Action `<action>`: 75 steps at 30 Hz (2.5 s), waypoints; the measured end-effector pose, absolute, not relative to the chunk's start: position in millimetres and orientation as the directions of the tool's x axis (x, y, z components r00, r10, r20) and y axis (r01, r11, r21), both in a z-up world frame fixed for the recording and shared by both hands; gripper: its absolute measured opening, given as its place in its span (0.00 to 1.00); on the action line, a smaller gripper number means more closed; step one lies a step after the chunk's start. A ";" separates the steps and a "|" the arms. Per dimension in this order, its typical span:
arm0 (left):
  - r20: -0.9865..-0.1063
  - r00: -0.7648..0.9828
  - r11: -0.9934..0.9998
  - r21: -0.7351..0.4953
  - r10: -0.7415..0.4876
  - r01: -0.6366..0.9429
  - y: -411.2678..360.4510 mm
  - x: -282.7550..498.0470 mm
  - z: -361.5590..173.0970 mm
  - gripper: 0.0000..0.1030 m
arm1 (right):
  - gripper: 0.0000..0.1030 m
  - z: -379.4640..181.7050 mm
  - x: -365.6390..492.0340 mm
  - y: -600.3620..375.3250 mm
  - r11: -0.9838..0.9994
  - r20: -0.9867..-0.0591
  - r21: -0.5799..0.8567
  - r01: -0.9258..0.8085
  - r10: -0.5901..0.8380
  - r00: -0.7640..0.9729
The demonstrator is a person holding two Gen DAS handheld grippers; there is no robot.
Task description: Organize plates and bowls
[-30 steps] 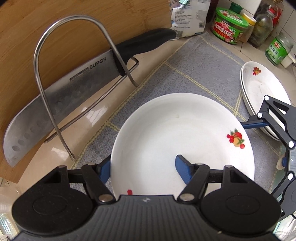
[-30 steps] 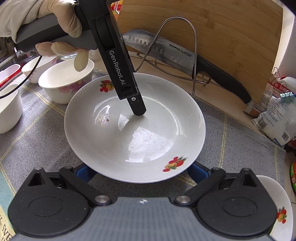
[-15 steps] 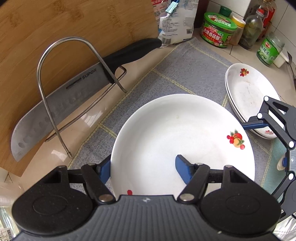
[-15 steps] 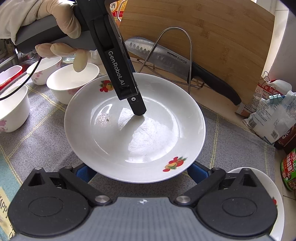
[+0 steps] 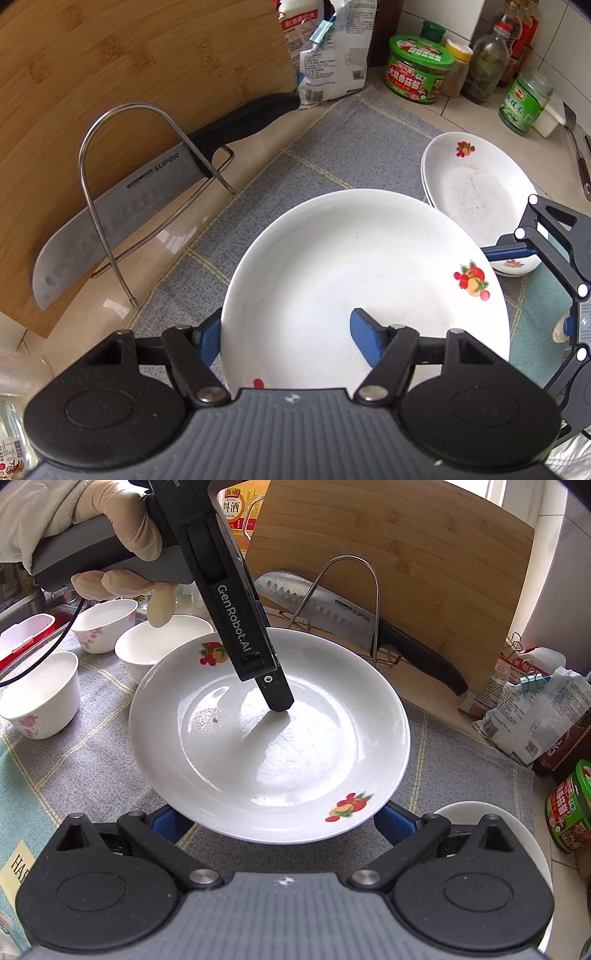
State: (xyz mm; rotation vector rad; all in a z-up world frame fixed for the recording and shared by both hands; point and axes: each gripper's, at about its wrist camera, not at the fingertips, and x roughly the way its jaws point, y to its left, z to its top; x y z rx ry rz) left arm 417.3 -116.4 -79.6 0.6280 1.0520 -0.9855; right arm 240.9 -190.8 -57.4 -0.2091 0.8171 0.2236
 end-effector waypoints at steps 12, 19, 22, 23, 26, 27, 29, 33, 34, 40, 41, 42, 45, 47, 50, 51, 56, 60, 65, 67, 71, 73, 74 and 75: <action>-0.915 0.152 0.403 -0.012 -0.373 0.915 -142.2 399.1 -72.1 0.68 | 1.00 -49.4 220.0 -207.2 0.968 -0.733 -0.093 -0.231 0.090 0.674; -0.911 0.138 0.352 -0.008 -0.388 0.936 -167.9 387.8 -66.6 0.68 | 1.00 -46.1 204.1 -223.0 0.980 -0.731 -0.090 -0.178 0.056 0.680; -0.909 0.129 0.326 -0.007 -0.395 0.945 -181.0 382.8 -64.4 0.68 | 1.00 -45.1 196.8 -230.1 0.984 -0.730 -0.093 -0.152 0.037 0.683; -0.909 0.127 0.318 -0.006 -0.398 0.948 -185.4 381.2 -63.7 0.68 | 1.00 -44.8 193.9 -232.9 0.986 -0.729 -0.093 -0.141 0.030 0.684; -0.907 0.118 0.292 -0.005 -0.404 0.956 -199.8 376.5 -62.2 0.68 | 1.00 -43.8 186.0 -240.9 0.989 -0.727 -0.095 -0.113 0.008 0.687; -0.906 0.115 0.284 -0.005 -0.406 0.959 -204.4 374.8 -61.6 0.68 | 1.00 -43.6 183.6 -243.6 0.990 -0.727 -0.095 -0.104 0.002 0.687; -0.906 0.110 0.267 -0.004 -0.409 0.964 -213.9 371.5 -60.8 0.68 | 1.00 -43.3 178.9 -249.4 0.992 -0.726 -0.095 -0.085 -0.010 0.687; -0.905 0.096 0.235 -0.005 -0.415 0.972 -233.0 365.0 -60.2 0.68 | 1.00 -43.2 170.3 -260.5 0.994 -0.727 -0.097 -0.050 -0.037 0.685; -0.905 0.092 0.229 -0.006 -0.416 0.974 -237.0 363.9 -60.4 0.68 | 1.00 -43.4 168.6 -263.4 0.994 -0.728 -0.098 -0.042 -0.043 0.684; -0.904 0.071 0.185 -0.009 -0.421 0.983 -259.1 357.3 -63.0 0.68 | 1.00 -46.1 159.5 -278.5 0.995 -0.732 -0.098 0.004 -0.075 0.677; -0.904 0.067 0.178 -0.010 -0.422 0.984 -262.6 356.5 -63.6 0.68 | 1.00 -46.7 158.5 -281.3 0.995 -0.733 -0.097 0.011 -0.079 0.675; -0.904 0.063 0.172 -0.012 -0.422 0.985 -266.2 355.7 -64.4 0.68 | 1.00 -47.1 157.4 -283.6 0.995 -0.734 -0.097 0.018 -0.084 0.674; -0.905 0.052 0.154 -0.016 -0.423 0.988 -275.7 353.5 -67.0 0.68 | 1.00 -48.8 154.2 -289.7 0.994 -0.737 -0.098 0.036 -0.097 0.669; -0.905 0.044 0.142 -0.018 -0.424 0.990 -281.4 351.3 -69.0 0.68 | 1.00 -50.4 152.3 -293.8 0.994 -0.740 -0.099 0.049 -0.107 0.665; -0.906 0.031 0.128 -0.026 -0.422 0.991 -289.3 348.9 -72.2 0.68 | 1.00 -52.6 150.7 -300.0 0.993 -0.745 -0.099 0.065 -0.117 0.657; -0.906 0.027 0.122 -0.028 -0.422 0.992 -291.9 348.2 -73.6 0.68 | 1.00 -53.3 150.2 -301.4 0.993 -0.746 -0.100 0.069 -0.120 0.655; -0.908 0.011 0.100 -0.034 -0.419 0.994 -302.2 345.3 -79.7 0.68 | 1.00 -58.0 148.0 -308.7 0.991 -0.756 -0.096 0.091 -0.132 0.641; -0.910 0.002 0.086 -0.037 -0.414 0.996 -306.6 344.9 -82.8 0.68 | 1.00 -60.5 147.4 -310.8 0.990 -0.761 -0.094 0.102 -0.138 0.634; -0.913 -0.008 0.082 -0.045 -0.408 0.996 -309.0 346.0 -86.4 0.68 | 1.00 -61.7 148.7 -311.8 0.990 -0.766 -0.090 0.109 -0.139 0.628; -0.914 -0.011 0.080 -0.047 -0.406 0.996 -309.6 346.2 -87.9 0.68 | 1.00 -62.5 149.3 -312.4 0.990 -0.768 -0.088 0.109 -0.137 0.625; -0.915 -0.018 0.075 -0.053 -0.403 0.996 -311.4 345.1 -90.3 0.68 | 1.00 -64.2 149.2 -312.4 0.990 -0.773 -0.089 0.112 -0.140 0.619; -0.915 -0.021 0.070 -0.053 -0.403 0.996 -312.7 344.1 -91.2 0.68 | 1.00 -64.9 148.4 -313.1 0.989 -0.776 -0.088 0.115 -0.141 0.615; -0.914 -0.020 0.066 -0.051 -0.404 0.997 -313.5 343.1 -91.2 0.68 | 1.00 -65.2 148.1 -313.8 0.989 -0.777 -0.088 0.118 -0.142 0.613; -0.914 -0.021 0.064 -0.051 -0.404 0.997 -314.3 342.6 -91.2 0.68 | 1.00 -65.4 147.7 -314.4 0.989 -0.778 -0.087 0.120 -0.143 0.612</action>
